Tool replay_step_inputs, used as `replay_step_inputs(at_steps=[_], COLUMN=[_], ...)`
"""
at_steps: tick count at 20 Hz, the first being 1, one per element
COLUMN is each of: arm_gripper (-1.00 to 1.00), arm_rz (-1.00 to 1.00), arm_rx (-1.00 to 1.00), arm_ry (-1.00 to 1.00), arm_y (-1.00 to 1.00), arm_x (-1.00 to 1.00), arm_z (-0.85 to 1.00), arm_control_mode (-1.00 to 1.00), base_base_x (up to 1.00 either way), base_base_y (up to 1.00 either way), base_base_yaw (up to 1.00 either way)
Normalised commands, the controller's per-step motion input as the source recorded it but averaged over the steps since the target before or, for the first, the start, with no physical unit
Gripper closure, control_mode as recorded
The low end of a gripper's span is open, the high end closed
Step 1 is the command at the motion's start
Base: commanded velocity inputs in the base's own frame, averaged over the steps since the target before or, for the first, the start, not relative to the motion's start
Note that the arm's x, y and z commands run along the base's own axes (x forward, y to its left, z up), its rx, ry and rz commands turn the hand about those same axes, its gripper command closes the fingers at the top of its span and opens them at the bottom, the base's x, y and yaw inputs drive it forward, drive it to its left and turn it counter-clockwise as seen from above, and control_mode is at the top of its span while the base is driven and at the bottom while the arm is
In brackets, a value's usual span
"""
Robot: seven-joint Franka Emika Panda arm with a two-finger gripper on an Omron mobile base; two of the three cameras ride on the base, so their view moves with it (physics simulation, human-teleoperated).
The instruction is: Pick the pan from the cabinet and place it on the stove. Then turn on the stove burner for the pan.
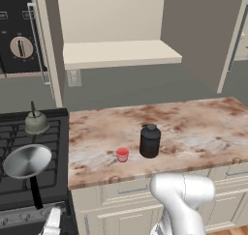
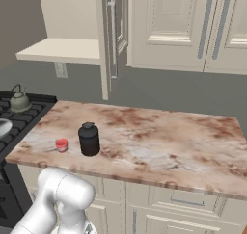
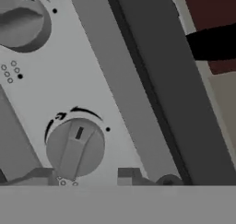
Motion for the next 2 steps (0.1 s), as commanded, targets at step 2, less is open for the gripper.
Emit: replay_step_inputs(at_steps=[2], arm_gripper=[1.0], arm_rz=[0.0], arm_rx=[-0.21], arm_ry=[-0.02], arm_y=[0.02], arm_x=[-0.27], arm_z=[0.26], arm_control_mode=[-1.0], base_base_x=[0.0], base_base_y=[0.0], base_base_yaw=[0.0])
